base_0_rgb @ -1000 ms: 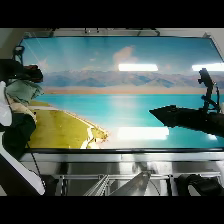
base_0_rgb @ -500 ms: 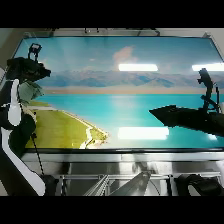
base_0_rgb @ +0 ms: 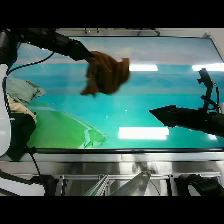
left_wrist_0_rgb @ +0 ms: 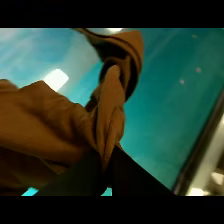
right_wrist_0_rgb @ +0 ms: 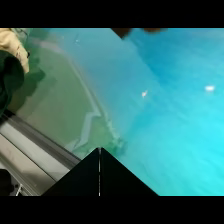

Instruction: Fold the shirts.

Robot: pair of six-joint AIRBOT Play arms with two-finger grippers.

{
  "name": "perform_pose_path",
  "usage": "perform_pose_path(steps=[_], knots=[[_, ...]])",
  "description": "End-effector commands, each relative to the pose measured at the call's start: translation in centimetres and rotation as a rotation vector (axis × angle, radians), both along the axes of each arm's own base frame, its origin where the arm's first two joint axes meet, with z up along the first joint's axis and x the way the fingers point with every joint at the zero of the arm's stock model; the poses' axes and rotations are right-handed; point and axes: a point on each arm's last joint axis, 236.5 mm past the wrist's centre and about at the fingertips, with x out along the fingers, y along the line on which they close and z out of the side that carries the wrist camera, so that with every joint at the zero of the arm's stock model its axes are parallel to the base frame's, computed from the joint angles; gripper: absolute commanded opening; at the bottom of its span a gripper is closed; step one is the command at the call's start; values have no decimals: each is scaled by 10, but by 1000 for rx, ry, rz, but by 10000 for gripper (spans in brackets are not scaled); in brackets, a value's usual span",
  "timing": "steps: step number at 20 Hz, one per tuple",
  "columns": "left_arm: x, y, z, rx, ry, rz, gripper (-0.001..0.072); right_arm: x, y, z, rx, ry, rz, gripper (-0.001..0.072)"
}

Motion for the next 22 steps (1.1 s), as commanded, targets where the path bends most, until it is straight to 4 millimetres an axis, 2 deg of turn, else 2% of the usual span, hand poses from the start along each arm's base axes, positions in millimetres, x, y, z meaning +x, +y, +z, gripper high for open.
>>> perform_pose_path(steps=[1, 2, 3, 4, 6, 8, 9, 10, 12, 13, 15, 16, 17, 18, 20, 22], knots=[[-79, -49, 3, 9, 168, -171, 19, -1, 1, -1, 0, 4, 5, 18], [-95, -57, -13, 32, 234, -206, 22, -5, 2, -2, -2, 13, 17, 18], [-109, -62, -30, 54, 303, -229, 65, -8, 3, -3, -4, 22, 29, 18], [-122, -65, -46, 80, 402, -220, 317, -12, 4, -5, -7, 33, 43, 18], [-133, -61, -64, 109, 528, -181, 720, -25, 7, -10, -14, 73, 91, 18], [-129, -48, -63, 118, 590, -130, 720, -28, 7, -10, -5, 101, 86, 59], [-129, -38, -60, 128, 619, -116, 720, -26, 5, -11, 3, 116, 66, 264], [-131, -26, -57, 134, 635, -106, 720, -20, -3, -13, 3, 130, 25, 413], [-137, -7, -61, 126, 669, -47, 720, 5, -38, -26, -36, 152, -106, 412], [-142, 4, -72, 133, 684, -3, 720, 19, -62, -41, -56, 194, -179, 412], [-152, 21, -107, 121, 731, 130, 720, 44, -102, -80, -72, 286, -257, 423], [-161, 25, -127, 95, 768, 196, 720, 51, -110, -101, -58, 340, -252, 434], [-171, 23, -146, 65, 793, 241, 720, 56, -107, -121, -29, 385, -210, 434], [-179, 19, -164, 30, 813, 281, 720, 58, -96, -138, 13, 422, -153, 435], [-196, 12, -207, 11, 862, 376, 707, 54, -60, -170, 100, 494, -14, 434], [-211, 5, -236, 37, 897, 411, 702, 43, -31, -197, 127, 556, 77, 434]])
